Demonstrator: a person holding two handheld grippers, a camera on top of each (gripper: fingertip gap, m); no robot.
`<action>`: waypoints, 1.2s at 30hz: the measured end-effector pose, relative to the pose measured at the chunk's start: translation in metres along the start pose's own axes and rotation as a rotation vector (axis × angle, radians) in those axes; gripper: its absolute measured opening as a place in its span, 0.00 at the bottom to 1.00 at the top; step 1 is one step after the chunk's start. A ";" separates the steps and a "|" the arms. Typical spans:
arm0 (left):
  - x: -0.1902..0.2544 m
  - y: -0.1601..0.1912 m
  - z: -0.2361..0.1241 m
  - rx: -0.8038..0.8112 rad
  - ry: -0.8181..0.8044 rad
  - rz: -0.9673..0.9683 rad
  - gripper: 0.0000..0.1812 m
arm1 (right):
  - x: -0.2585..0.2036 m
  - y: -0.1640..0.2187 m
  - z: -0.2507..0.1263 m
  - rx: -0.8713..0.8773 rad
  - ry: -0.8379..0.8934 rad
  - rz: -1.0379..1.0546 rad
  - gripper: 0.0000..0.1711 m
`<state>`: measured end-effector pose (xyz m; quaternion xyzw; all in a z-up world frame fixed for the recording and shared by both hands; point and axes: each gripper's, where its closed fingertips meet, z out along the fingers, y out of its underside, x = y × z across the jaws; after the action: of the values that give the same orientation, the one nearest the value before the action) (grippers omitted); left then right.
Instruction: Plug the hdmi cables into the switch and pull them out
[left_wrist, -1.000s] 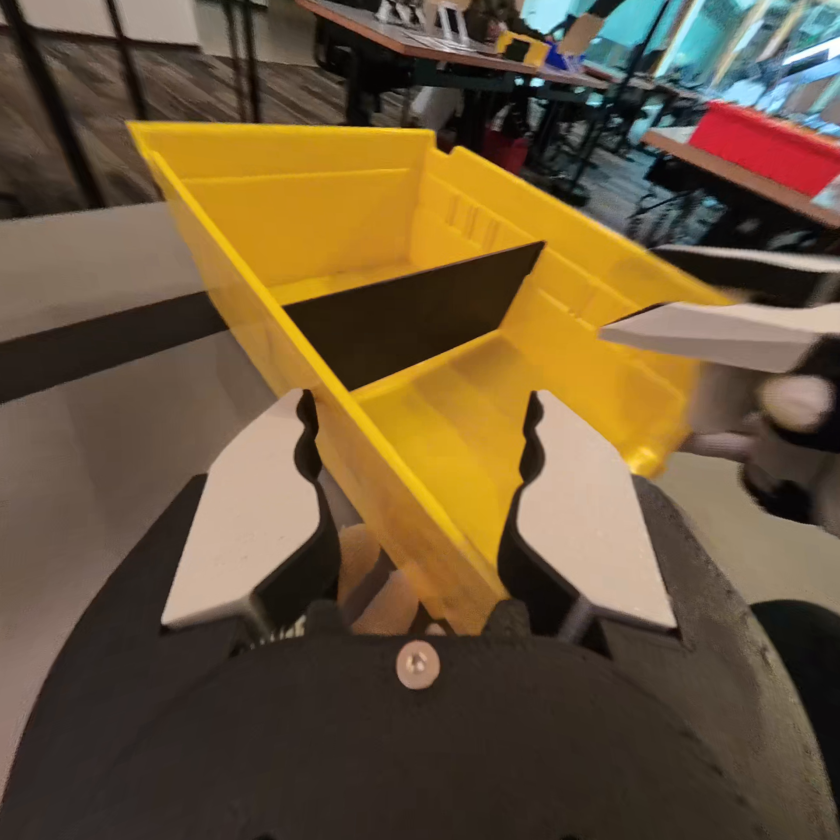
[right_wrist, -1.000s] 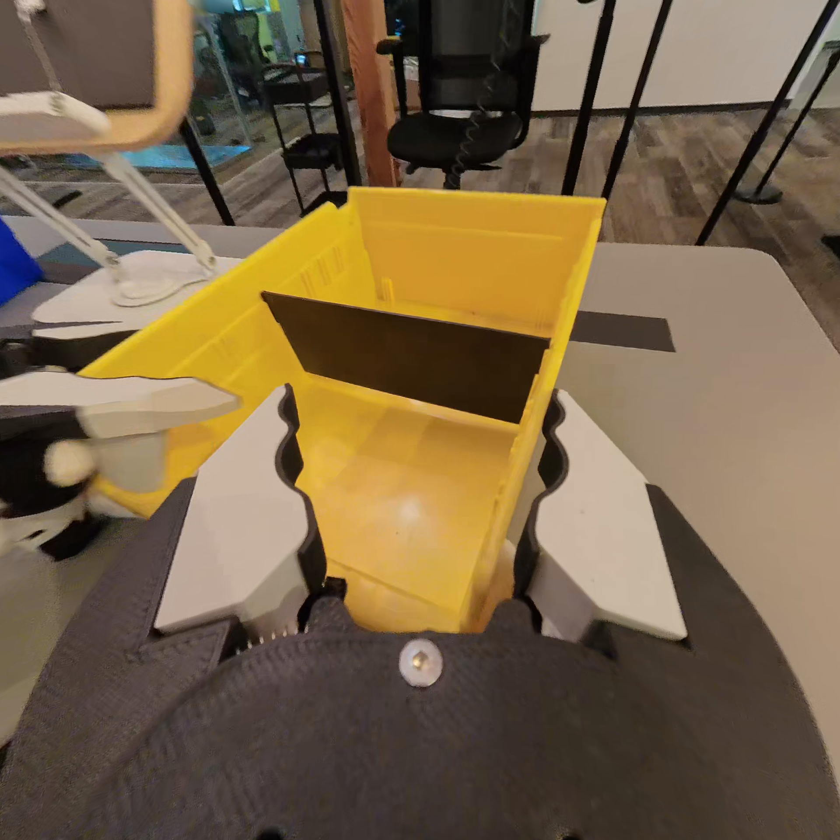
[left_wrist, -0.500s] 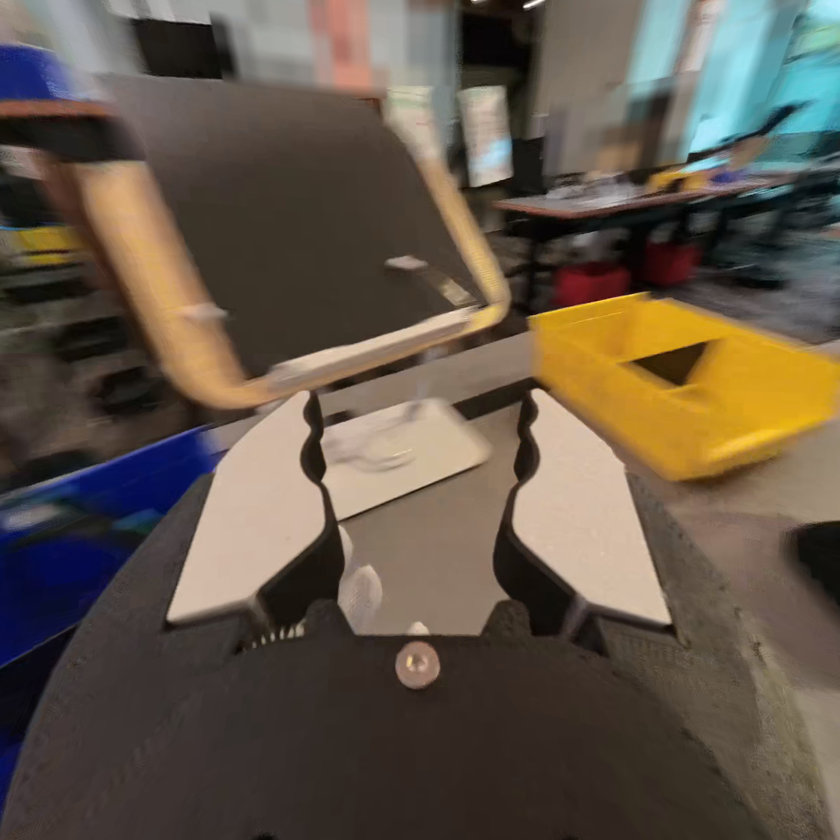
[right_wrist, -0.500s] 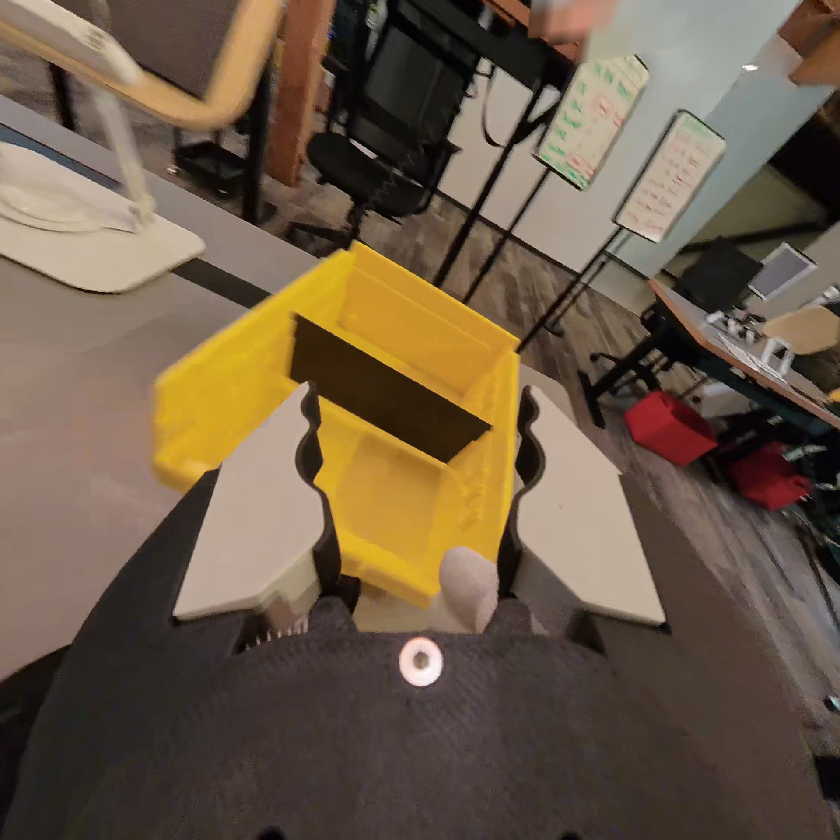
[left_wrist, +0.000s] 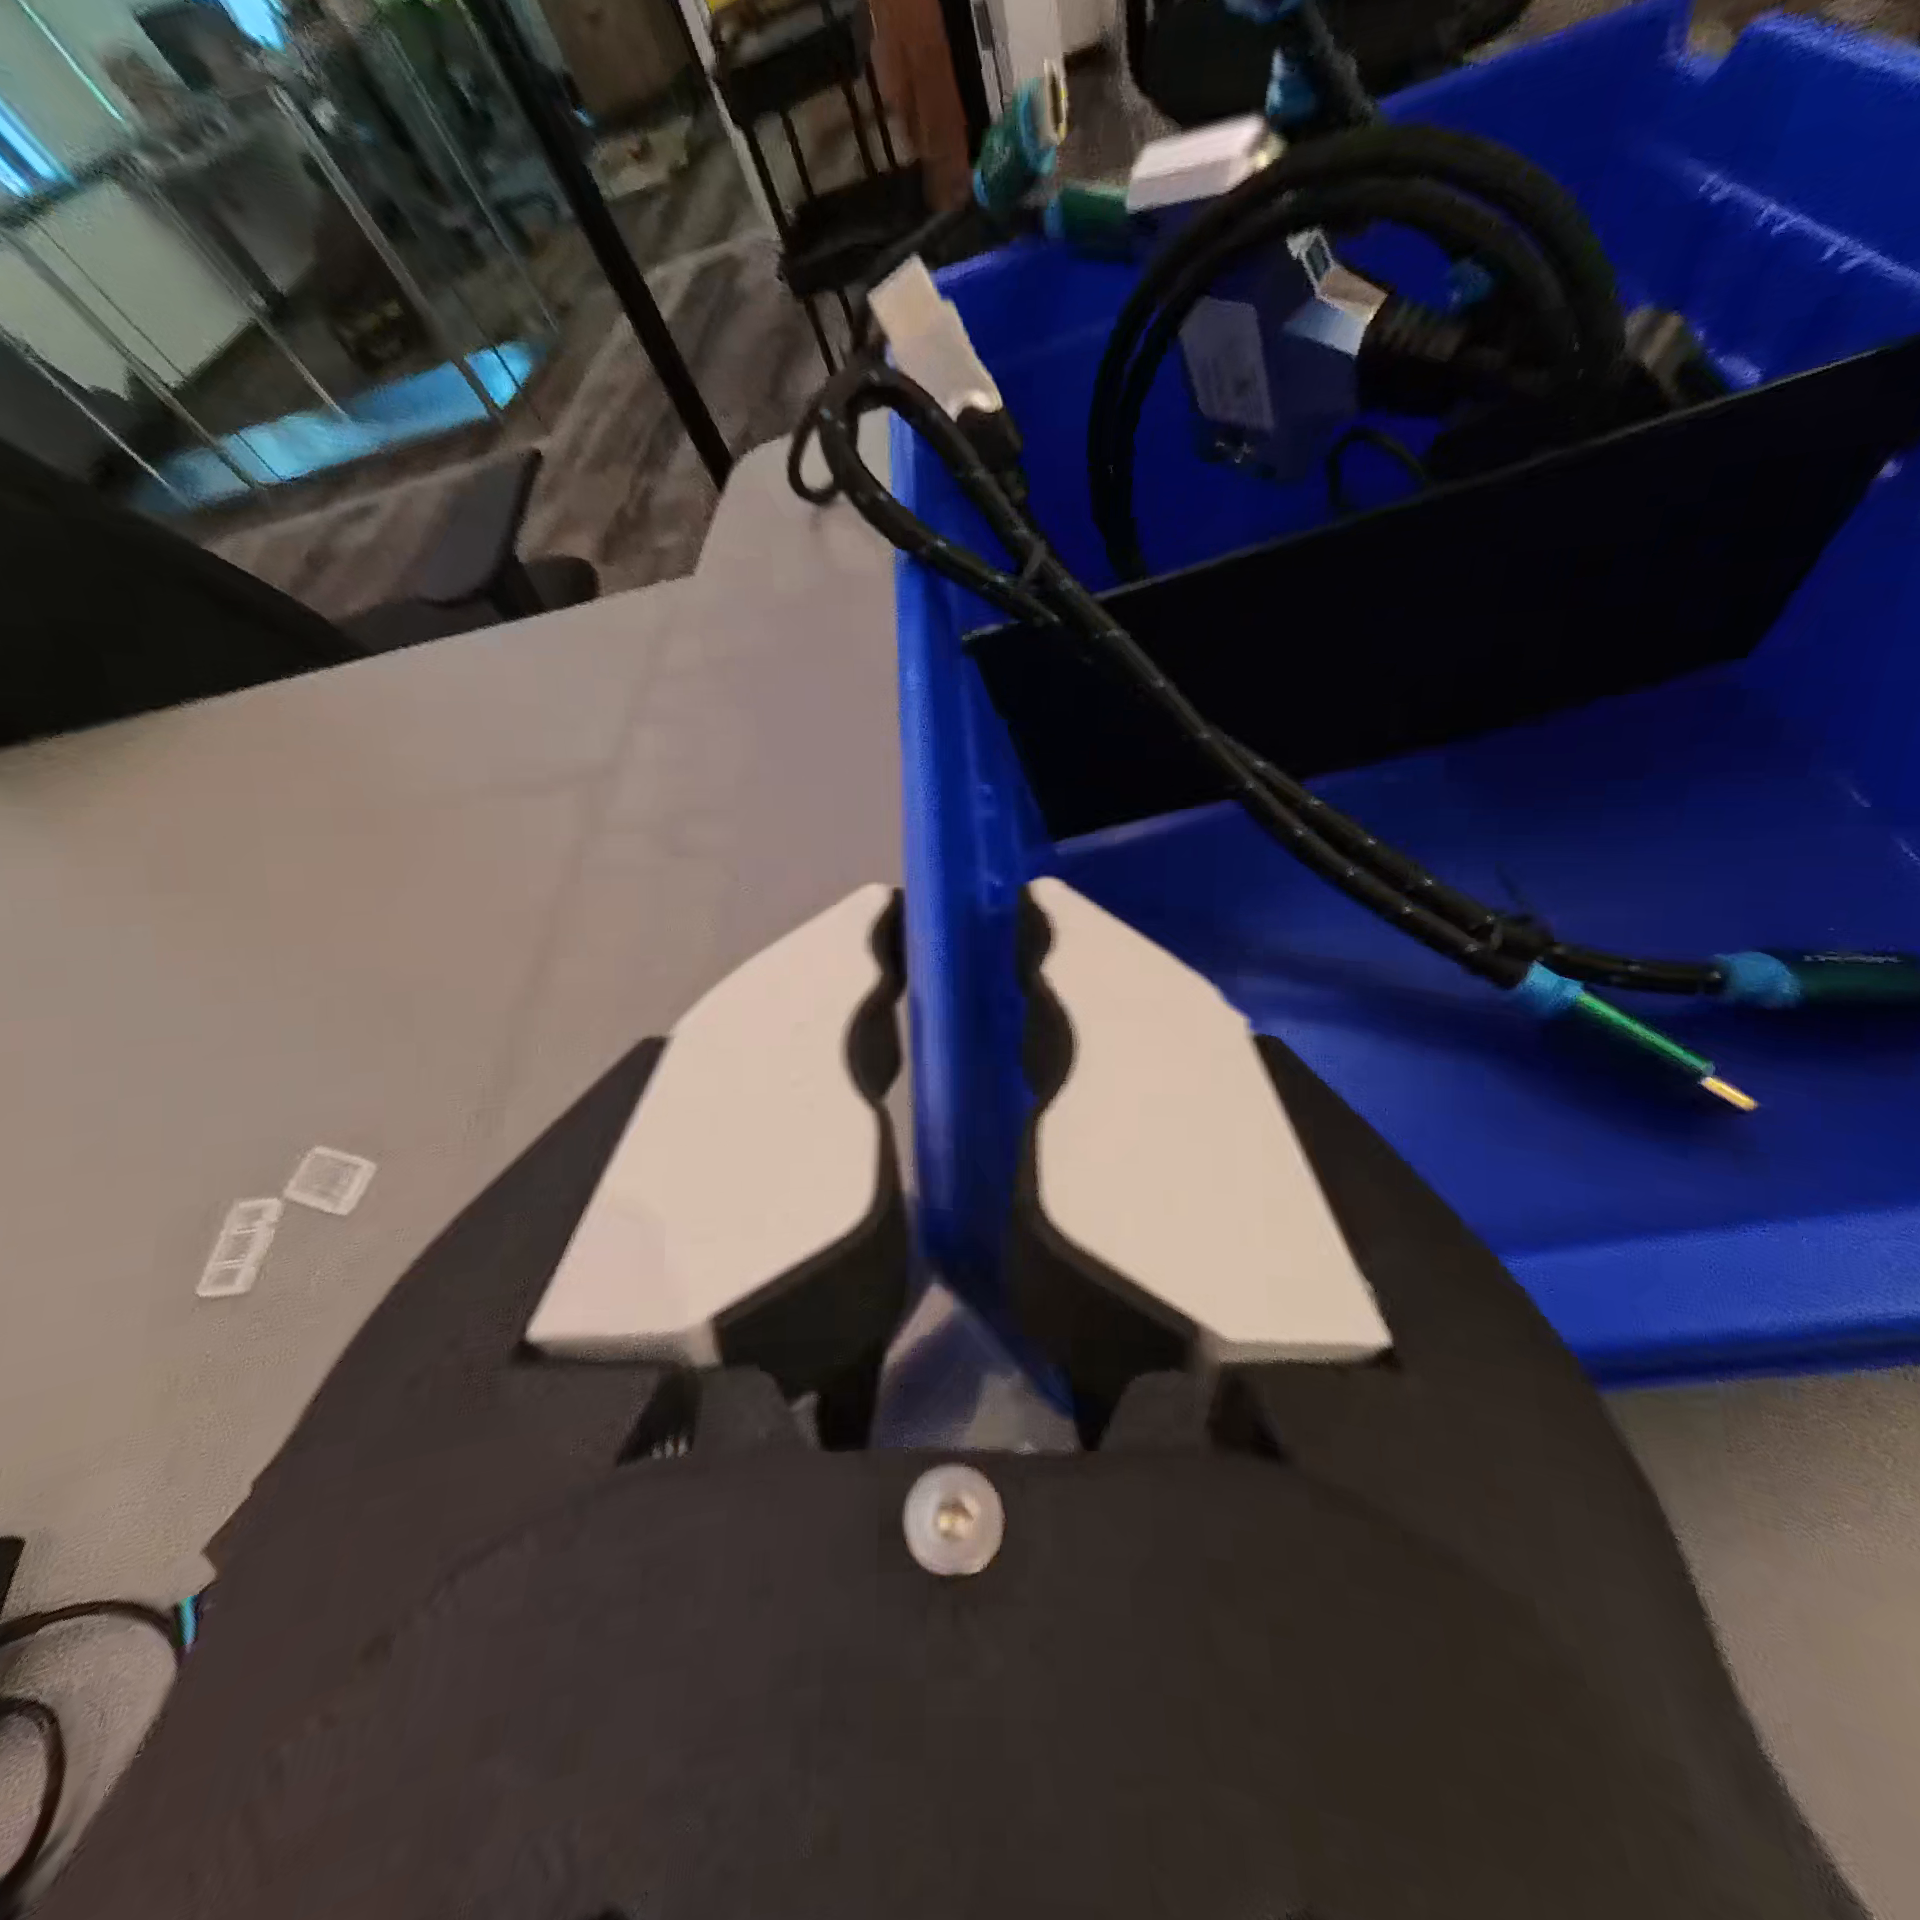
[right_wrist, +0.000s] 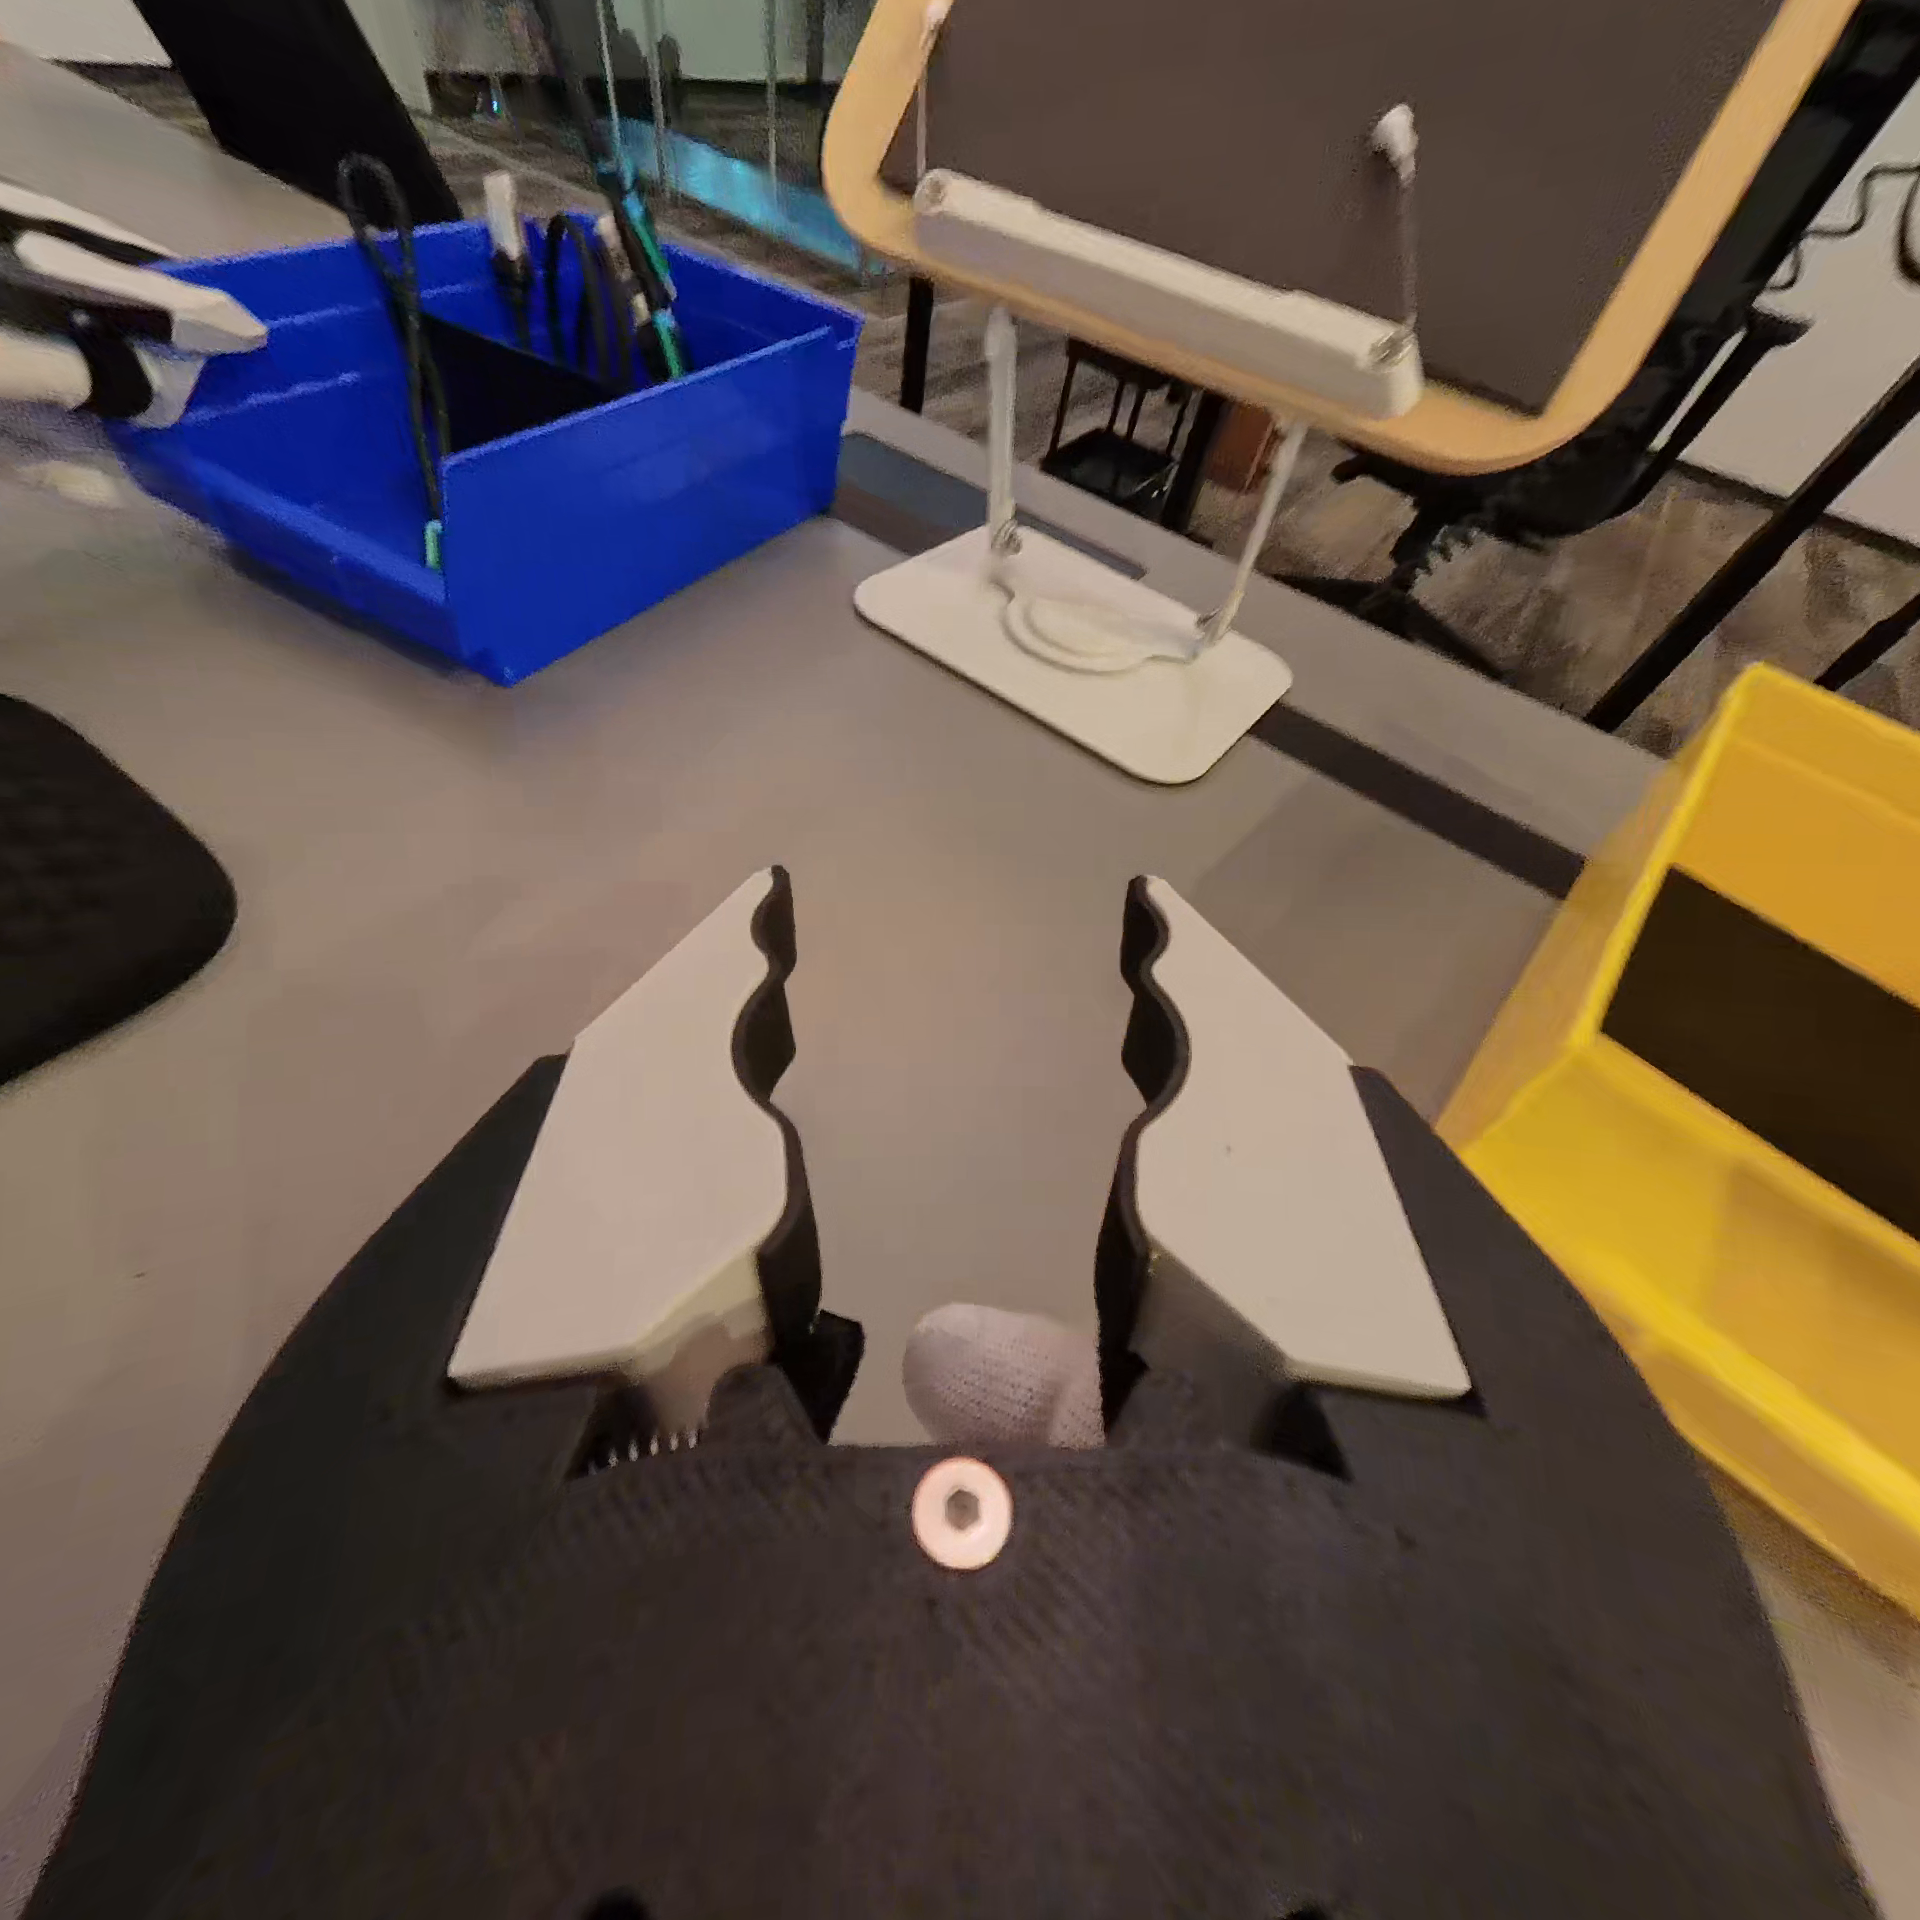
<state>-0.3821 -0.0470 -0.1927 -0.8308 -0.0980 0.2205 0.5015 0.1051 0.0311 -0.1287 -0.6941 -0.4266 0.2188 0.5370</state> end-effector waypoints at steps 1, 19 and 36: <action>-0.003 0.001 0.004 0.003 -0.021 0.002 0.09 | -0.006 0.005 0.003 -0.015 -0.001 0.000 0.35; -0.027 -0.037 -0.042 0.222 -0.040 0.103 0.49 | 0.045 0.068 -0.008 -0.225 0.109 -0.083 0.70; 0.234 0.053 -0.174 0.259 0.616 0.750 0.11 | -0.001 0.123 -0.043 -0.232 -0.263 -0.106 0.64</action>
<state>-0.0974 -0.1196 -0.2322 -0.7662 0.3881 0.1406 0.4925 0.1817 -0.0014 -0.2297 -0.6932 -0.5515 0.2286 0.4037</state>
